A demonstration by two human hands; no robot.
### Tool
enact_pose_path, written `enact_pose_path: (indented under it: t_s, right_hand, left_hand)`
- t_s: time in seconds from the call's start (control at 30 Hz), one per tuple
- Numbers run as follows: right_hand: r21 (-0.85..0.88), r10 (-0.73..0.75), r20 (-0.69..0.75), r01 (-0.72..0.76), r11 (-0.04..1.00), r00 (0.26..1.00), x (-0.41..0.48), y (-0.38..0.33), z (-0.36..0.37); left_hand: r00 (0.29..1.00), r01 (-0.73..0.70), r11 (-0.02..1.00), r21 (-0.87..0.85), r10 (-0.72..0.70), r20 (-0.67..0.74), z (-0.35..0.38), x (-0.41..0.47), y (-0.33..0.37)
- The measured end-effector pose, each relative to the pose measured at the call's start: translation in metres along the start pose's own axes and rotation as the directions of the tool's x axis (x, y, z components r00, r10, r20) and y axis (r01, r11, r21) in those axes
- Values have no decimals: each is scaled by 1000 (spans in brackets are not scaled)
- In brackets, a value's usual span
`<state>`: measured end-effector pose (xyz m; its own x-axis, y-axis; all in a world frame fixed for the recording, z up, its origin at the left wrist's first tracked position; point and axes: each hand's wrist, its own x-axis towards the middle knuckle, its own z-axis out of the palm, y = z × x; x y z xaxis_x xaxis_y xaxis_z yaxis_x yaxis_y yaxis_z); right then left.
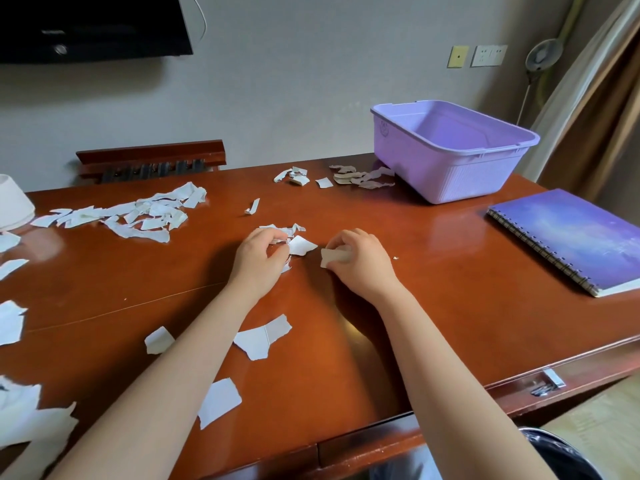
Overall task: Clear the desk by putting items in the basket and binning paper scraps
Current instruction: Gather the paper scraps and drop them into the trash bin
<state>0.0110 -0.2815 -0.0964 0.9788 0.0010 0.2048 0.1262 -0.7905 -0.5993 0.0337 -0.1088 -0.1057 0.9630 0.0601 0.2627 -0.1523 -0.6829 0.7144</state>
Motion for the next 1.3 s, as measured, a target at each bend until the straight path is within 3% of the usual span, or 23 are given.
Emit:
enact_pose_path:
  t_s: [0.07,0.13,0.2,0.3,0.4,0.57,0.63,0.7,0.83,0.97,1.3]
  right_hand:
    - [70,9,-16,-8,998,1000,0,3,-2]
    - [133,1,-44,4,991,999,-1,4,-3]
    - [197,-6,-52,16,980,999,-2,4,-6]
    - [330,39,-57,-18,944,998,-4,1,-9]
    - [380,79,-166,-10,925,983,-5,3,-14]
    - [491,339,-239,-189,851,910,-2,13,-20]
    - [378,297,-262,-185,907,918,-3,11,-17]
    - [133,147,-228,-118,984,963,-5,8,-11]
    - [-254,-2,-76,-17,967,997,-6,4,-1]
    - [-251,-13,-113,-16,968,993,-6,5,-4]
    - [-350,-20,-106,-18,937,994,-10,-2,-3]
  left_hand:
    - [996,-60,985,163,49,75,3,0,2]
    - [978,-152,909,388,83,190,6,1,4]
    - [960,-216,833,510,85,268,8,1,4]
    - [959,-220,835,505,89,271,9,2,4]
    - [970,-212,874,437,135,201,8,0,4]
    - [970,-243,886,394,218,108,5,-4,5]
    - [969,-247,878,410,236,78,5,-5,3]
    - [972,-231,867,441,230,55,5,-5,2]
    - [975,-197,831,519,111,193,8,-1,4]
    - [958,-209,794,571,49,283,11,3,3]
    - [970,-240,868,435,229,78,7,-5,5]
